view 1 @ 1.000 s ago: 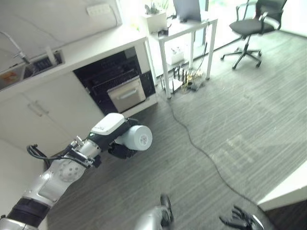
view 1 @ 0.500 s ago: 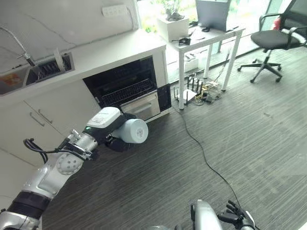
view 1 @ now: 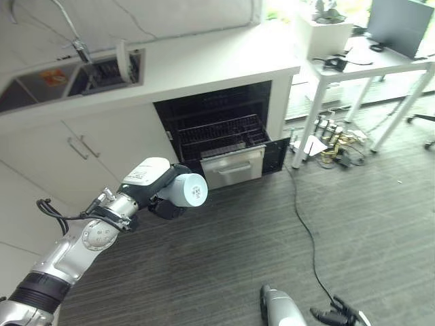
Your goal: Place the dishes in the dishwasher.
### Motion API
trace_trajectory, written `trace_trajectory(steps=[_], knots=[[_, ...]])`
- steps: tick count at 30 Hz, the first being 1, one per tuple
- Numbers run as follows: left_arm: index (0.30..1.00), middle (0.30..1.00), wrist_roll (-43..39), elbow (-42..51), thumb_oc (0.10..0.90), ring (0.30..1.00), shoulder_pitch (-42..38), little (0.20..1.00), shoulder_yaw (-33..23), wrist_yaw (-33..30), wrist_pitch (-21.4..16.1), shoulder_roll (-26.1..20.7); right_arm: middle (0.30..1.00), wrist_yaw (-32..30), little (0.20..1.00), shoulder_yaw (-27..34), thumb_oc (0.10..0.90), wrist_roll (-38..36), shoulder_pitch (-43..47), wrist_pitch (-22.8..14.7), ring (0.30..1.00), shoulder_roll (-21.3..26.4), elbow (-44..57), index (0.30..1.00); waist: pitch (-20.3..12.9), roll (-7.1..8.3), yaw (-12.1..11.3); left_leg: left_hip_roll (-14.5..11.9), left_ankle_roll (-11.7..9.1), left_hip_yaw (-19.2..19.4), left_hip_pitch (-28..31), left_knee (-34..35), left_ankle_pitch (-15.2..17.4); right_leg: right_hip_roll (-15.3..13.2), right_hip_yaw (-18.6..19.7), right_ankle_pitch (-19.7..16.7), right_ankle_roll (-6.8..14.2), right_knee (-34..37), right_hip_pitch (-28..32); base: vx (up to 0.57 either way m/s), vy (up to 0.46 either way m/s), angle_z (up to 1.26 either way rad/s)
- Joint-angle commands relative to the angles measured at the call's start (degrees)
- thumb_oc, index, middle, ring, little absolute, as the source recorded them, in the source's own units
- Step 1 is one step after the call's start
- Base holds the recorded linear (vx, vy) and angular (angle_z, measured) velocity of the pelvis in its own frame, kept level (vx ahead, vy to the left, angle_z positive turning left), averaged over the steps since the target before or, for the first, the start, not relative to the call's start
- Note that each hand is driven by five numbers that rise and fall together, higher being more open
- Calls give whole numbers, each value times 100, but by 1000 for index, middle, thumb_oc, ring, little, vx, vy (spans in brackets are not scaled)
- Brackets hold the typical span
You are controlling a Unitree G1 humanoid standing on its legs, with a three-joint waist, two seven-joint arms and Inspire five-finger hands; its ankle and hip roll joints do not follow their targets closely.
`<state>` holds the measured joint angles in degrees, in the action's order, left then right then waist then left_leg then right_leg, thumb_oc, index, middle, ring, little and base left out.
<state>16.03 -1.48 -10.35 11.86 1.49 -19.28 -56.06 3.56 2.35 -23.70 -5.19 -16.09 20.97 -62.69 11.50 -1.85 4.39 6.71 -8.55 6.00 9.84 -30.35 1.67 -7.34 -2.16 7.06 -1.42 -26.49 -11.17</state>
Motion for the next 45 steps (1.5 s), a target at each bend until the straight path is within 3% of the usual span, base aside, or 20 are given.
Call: trace_trajectory(steps=[1,2,3,4,5,7,14,17,19,21,23,26,27,28,36,40,41,43,44,45], knots=[[300,300,-731,228,400,300,-816,300,-859,-371,-327,-240,900,130,900,109,800,-416,-49,-295,900,325,36,900,-171,17,164,-438,618,169,-1463,203,379,149,-155,144,687,930,522,93,52,6],[300,300,-732,203,400,300,-839,300,-848,-365,-340,-240,900,172,900,130,800,-432,-24,-299,900,337,2,900,-157,2,160,-444,642,237,-1432,474,394,156,-146,187,700,930,562,158,130,30],[300,300,-704,173,400,300,-838,300,-841,-390,-357,-215,900,199,900,142,800,-384,6,-303,900,340,-14,900,-150,-35,169,-490,666,411,-1372,1180,360,156,-153,274,736,930,626,129,120,40],[300,300,-696,171,400,300,-835,300,-838,-396,-351,-208,900,198,900,142,800,-365,8,-300,900,339,-10,900,-140,-34,168,-492,670,447,-1349,1316,338,148,-151,295,746,930,649,200,230,30],[300,300,-599,233,400,300,-828,300,-820,-434,-255,-111,900,132,900,55,800,-359,-11,-243,900,309,74,900,-73,-218,122,-615,611,340,-2043,1316,430,301,-138,407,784,930,823,135,162,10],[300,300,-487,267,400,300,-757,300,-867,-388,-268,3,900,13,900,-31,800,-378,0,-181,900,257,96,900,-122,-232,83,-687,672,426,-2213,1316,420,290,-173,523,800,930,908,180,203,-29],[300,300,-390,365,400,300,-563,300,-1037,-455,-305,18,900,-76,900,-163,800,-375,-51,-192,900,5,99,900,-365,-387,47,-460,913,203,-1906,1316,941,107,-493,464,943,930,810,122,164,-36],[300,300,-588,248,400,300,-806,300,-948,-502,-307,-204,900,-94,900,-218,800,-364,-65,-250,900,-68,287,900,-353,-543,104,-473,1040,152,-1792,1316,1028,315,-665,404,864,930,935,67,150,-9],[300,300,-698,177,400,300,-910,300,-900,-481,-356,-290,900,-94,900,-229,800,-420,-80,-234,900,-88,434,900,-300,-602,183,-484,1094,119,-1715,1316,1085,465,-717,173,882,811,926,27,88,-10],[300,300,-760,150,400,300,-968,300,-854,-449,-368,-338,900,-143,900,-251,800,-419,-109,-227,900,-115,585,900,-252,-589,238,-435,1135,96,-1635,1316,1141,449,-713,53,938,450,732,20,43,10],[300,300,-726,157,400,300,-996,300,-839,-446,-340,-330,900,-137,900,-226,800,-361,-126,-247,900,-127,623,900,-237,-571,261,-429,1141,107,-1557,1316,1200,326,-770,-25,987,606,708,47,-22,13],[300,300,-731,249,400,300,-1034,300,-859,-413,-246,-356,900,-125,900,-196,800,-336,-118,-293,900,-137,541,900,-232,-450,248,-386,1147,130,-1440,1316,1312,-91,-646,-59,1125,930,566,70,-178,6],[300,300,-819,263,400,300,-1020,300,-908,-338,-277,-434,900,-62,900,-180,800,-313,-88,-319,900,-153,460,900,-277,-307,199,-290,1151,125,-1386,1316,1431,-444,-333,-240,1284,930,252,117,-340,3],[300,300,-878,250,400,300,-1012,300,-930,-302,-292,-482,900,-40,900,-176,800,-277,-78,-325,900,-169,443,900,-292,-262,185,-278,1150,125,-1363,1316,1484,-543,-192,-326,1348,930,146,133,-366,-6],[300,300,-1002,113,400,300,-815,300,-1001,-424,-462,-596,900,-54,900,-265,800,-36,-159,-236,900,-303,513,900,-326,-14,139,-379,1036,-140,-1102,1316,1717,-671,673,-475,1593,930,-228,172,-376,-1],[300,300,-937,256,400,300,-498,300,-1212,-569,-315,-356,900,194,900,-216,800,69,-167,-172,900,-175,219,900,-335,36,91,-803,791,-121,-938,1316,1632,-440,265,-132,1398,930,20,231,-579,-1],[300,300,-1051,365,400,300,-394,300,-1322,-893,-129,-258,900,360,900,-309,800,453,-127,-160,900,-14,146,900,-345,24,106,-974,659,-165,-935,1316,1532,-286,131,54,1191,930,84,167,-465,22],[300,300,-1210,356,400,300,-373,300,-1396,-889,-107,-195,900,333,900,-389,800,428,-141,-63,900,54,137,900,-351,66,77,-936,649,-175,-1038,1316,1355,-183,135,157,1085,930,186,155,-358,33],[300,300,-1236,314,400,300,-386,300,-1410,-840,-164,-158,900,376,900,-393,800,292,-171,-30,900,77,77,900,-343,96,66,-945,633,-30,-1120,1316,1152,-169,51,216,1037,930,267,187,-316,50],[300,300,-1193,207,400,300,-499,300,-1330,-784,-291,-57,900,452,900,-373,800,206,-243,-51,900,83,-22,900,-297,93,100,-1084,552,292,-1301,1316,653,-131,-117,311,914,930,374,186,-224,63]])
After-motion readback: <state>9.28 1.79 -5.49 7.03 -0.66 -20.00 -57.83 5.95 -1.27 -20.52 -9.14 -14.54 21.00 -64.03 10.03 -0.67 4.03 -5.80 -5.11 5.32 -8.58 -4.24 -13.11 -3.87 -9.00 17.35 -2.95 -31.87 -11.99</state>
